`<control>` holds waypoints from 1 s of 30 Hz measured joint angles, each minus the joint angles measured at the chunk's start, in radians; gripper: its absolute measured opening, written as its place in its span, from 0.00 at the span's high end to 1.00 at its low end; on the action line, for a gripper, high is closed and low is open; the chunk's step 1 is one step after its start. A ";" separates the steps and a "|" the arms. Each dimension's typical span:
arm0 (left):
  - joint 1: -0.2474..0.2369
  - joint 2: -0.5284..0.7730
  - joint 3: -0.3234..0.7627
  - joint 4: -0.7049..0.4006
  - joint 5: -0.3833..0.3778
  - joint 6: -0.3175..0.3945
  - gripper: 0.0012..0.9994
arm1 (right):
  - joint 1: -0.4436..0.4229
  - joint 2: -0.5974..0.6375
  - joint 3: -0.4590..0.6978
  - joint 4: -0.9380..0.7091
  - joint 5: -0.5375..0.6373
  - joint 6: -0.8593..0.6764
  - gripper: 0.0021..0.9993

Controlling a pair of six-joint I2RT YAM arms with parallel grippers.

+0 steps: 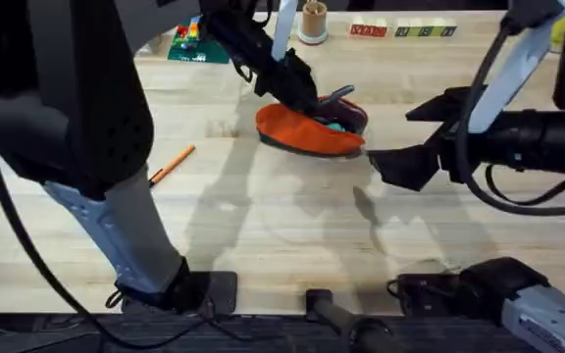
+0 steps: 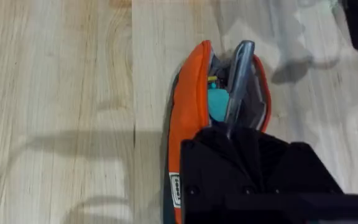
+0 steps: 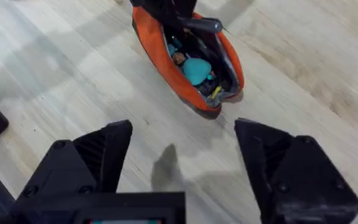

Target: Unzip the bag, pick up the pens from the table one at a time and place them inside, then zip the bag closed.

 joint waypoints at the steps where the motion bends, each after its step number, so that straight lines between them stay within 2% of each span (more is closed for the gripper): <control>1: 0.000 0.000 0.000 0.000 0.000 0.000 0.96 | 0.000 0.000 0.000 0.000 0.000 0.000 0.00; 3: 0.000 0.000 0.000 0.001 0.000 0.000 0.92 | 0.000 0.000 0.000 0.000 0.000 0.000 0.00; 4: 0.000 0.000 0.000 0.001 0.001 0.004 0.80 | 0.000 0.000 0.000 0.000 0.000 0.000 0.00; 8: -0.001 0.000 0.000 -0.003 0.001 0.007 0.15 | 0.000 0.000 0.000 0.000 0.000 0.000 0.00; 9: -0.001 0.000 0.000 -0.005 0.001 0.004 0.05 | 0.000 0.000 0.000 0.000 0.000 0.000 0.00; 11: -0.001 0.000 0.000 -0.006 0.001 0.007 0.01 | 0.000 0.000 0.000 0.000 0.000 0.000 0.00; 25: -0.001 0.000 0.000 -0.003 0.000 0.006 0.00 | 0.000 0.000 0.000 0.000 0.000 0.000 0.00; 30: -0.001 0.000 0.030 0.008 -0.018 -0.056 0.00 | 0.000 0.000 0.000 0.000 0.000 0.000 0.00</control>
